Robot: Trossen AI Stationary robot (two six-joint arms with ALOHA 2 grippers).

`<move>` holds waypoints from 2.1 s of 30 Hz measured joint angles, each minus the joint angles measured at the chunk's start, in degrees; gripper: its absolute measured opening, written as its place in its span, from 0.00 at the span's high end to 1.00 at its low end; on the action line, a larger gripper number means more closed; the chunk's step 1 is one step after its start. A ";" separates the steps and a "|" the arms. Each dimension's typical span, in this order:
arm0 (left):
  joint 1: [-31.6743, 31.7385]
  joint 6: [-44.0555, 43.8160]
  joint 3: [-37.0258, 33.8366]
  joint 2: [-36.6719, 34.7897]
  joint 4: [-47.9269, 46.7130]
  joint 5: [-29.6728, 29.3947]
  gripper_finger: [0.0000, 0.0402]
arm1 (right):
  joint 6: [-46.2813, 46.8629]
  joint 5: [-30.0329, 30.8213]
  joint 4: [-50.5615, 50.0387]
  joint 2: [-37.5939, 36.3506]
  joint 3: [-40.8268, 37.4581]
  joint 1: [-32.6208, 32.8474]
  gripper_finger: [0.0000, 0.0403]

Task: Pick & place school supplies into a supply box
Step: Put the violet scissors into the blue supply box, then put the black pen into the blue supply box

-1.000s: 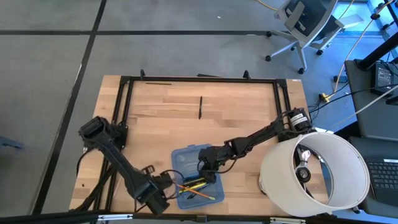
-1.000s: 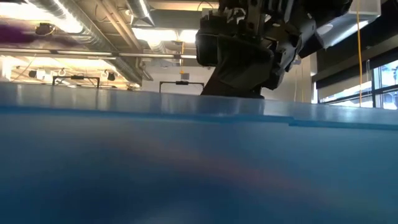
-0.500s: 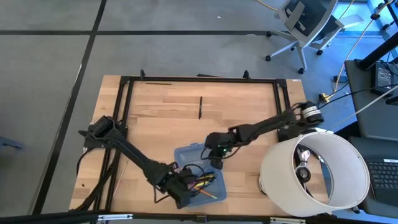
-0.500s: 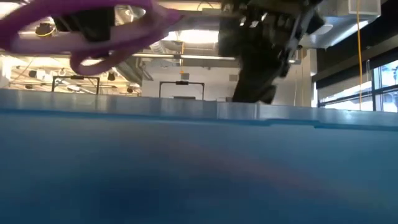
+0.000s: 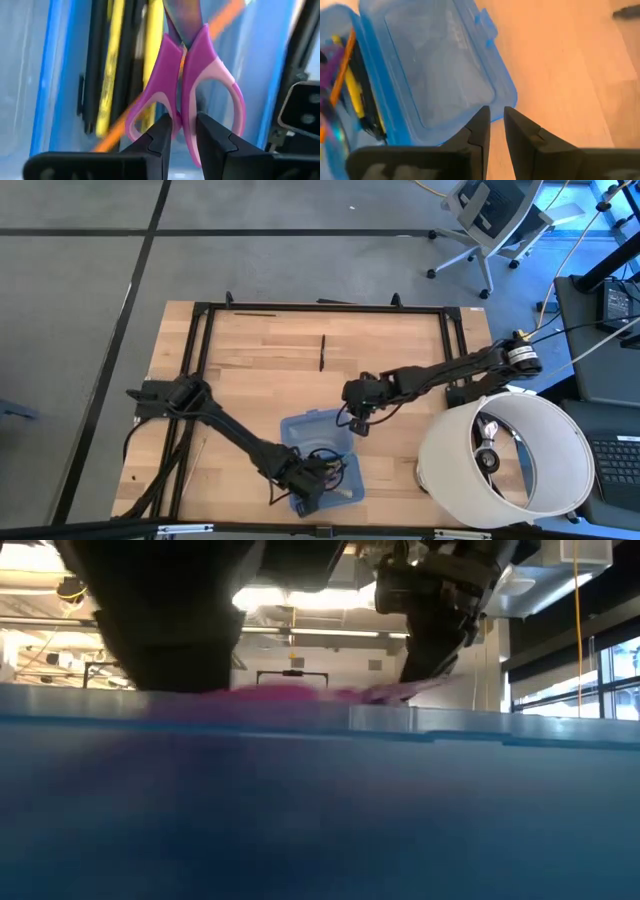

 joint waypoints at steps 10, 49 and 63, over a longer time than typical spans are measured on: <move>0.39 -4.82 -0.01 1.04 -6.74 5.87 0.85 | -1.70 -0.03 -1.72 0.01 -0.07 0.03 0.85; 3.30 0.46 -0.03 -3.62 -6.62 12.26 0.64 | -3.20 -0.21 -2.07 0.01 -0.07 0.08 0.85; 5.99 7.19 -0.18 -20.49 -29.10 -9.05 0.63 | 1.21 -0.88 5.18 0.03 -0.04 0.08 0.85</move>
